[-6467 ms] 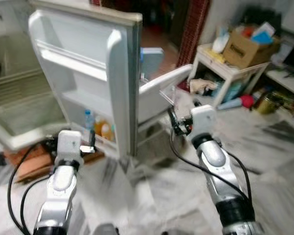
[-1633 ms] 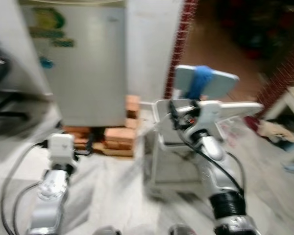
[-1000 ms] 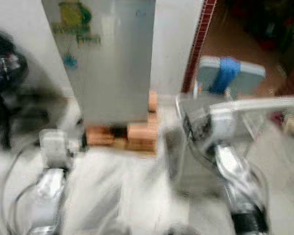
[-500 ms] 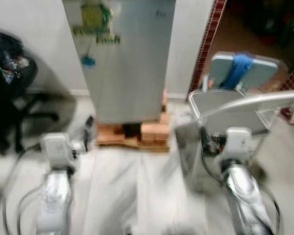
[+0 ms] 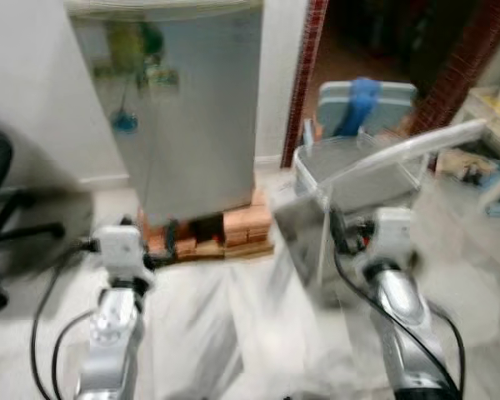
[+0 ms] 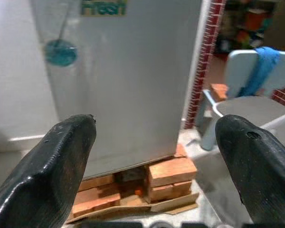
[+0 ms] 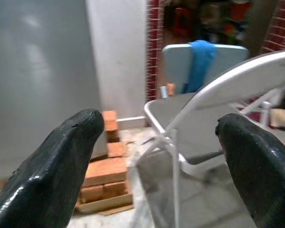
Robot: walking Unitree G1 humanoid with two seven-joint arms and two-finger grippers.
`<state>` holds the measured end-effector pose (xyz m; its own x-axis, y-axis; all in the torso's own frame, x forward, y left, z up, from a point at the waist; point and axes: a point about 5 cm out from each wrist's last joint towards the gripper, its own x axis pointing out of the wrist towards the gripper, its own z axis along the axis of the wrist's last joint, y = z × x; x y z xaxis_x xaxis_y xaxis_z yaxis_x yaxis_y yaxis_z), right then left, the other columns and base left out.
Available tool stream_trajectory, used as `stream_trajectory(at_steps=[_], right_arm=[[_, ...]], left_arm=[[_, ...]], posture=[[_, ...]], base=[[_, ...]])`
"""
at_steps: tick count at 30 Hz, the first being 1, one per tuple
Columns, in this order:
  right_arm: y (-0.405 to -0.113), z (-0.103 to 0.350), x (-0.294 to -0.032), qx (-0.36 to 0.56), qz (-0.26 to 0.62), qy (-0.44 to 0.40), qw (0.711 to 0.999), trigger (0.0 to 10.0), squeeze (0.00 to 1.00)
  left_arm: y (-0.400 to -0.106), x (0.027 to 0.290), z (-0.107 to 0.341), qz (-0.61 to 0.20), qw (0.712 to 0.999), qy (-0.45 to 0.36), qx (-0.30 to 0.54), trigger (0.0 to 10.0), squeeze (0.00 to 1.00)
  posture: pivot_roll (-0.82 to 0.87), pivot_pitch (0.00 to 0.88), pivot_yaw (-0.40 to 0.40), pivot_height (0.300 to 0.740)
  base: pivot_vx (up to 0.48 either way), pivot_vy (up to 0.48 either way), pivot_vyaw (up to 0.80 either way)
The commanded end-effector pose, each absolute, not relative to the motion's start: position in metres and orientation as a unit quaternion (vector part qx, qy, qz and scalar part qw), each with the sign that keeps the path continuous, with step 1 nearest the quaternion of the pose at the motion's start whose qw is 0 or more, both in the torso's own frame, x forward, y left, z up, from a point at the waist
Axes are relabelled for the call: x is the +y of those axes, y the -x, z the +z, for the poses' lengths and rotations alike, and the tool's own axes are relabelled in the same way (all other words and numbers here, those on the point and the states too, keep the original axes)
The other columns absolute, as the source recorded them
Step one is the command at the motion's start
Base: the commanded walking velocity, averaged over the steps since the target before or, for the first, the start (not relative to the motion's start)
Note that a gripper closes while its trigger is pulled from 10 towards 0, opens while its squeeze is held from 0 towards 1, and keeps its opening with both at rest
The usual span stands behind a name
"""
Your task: Restocking fridge
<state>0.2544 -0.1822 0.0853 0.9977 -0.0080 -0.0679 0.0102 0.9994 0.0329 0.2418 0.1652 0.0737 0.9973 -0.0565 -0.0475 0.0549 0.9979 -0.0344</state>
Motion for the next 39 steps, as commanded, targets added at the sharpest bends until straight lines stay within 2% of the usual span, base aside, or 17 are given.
stream_trajectory(at_steps=[1,18,22,27,35,39], right_arm=[[-0.259,0.091,-0.171,0.022,0.015,-0.028,0.999,10.0,0.0],[-0.267,0.092,-0.161,0.019,0.04,-0.025,0.999,10.0,0.0],[-0.27,0.093,-0.157,0.019,0.05,-0.018,0.998,10.0,0.0],[-0.269,0.092,-0.157,0.02,0.046,-0.028,0.998,10.0,0.0],[-0.269,0.091,-0.157,0.024,0.045,-0.026,0.998,10.0,0.0],[-0.27,0.091,-0.158,0.028,0.049,-0.021,0.998,10.0,0.0]], left_arm=[[-0.241,0.179,0.077,-0.014,1.0,0.005,0.021,10.0,0.0],[-0.249,0.182,0.078,-0.019,1.0,-0.002,0.025,10.0,0.0],[-0.251,0.186,0.081,-0.02,1.0,-0.006,0.023,10.0,0.0],[-0.249,0.183,0.078,-0.027,0.999,-0.009,0.028,10.0,0.0],[-0.248,0.182,0.079,-0.03,0.999,-0.008,0.027,10.0,0.0],[-0.247,0.179,0.08,-0.037,0.999,-0.008,0.021,10.0,0.0]], posture=[[0.04,0.0,-0.009,0.74],[0.04,0.0,0.025,0.74],[0.02,0.025,0.033,0.74],[0.03,0.031,0.034,0.74],[0.05,0.025,0.018,0.74],[0.05,0.029,0.01,0.74]], base=[[0.244,0.416,-0.47],[0.014,0.457,-0.08],[0.0,0.48,0.0],[0.0,0.48,-0.6],[0.0,0.48,0.0],[0.0,0.465,-0.76]])
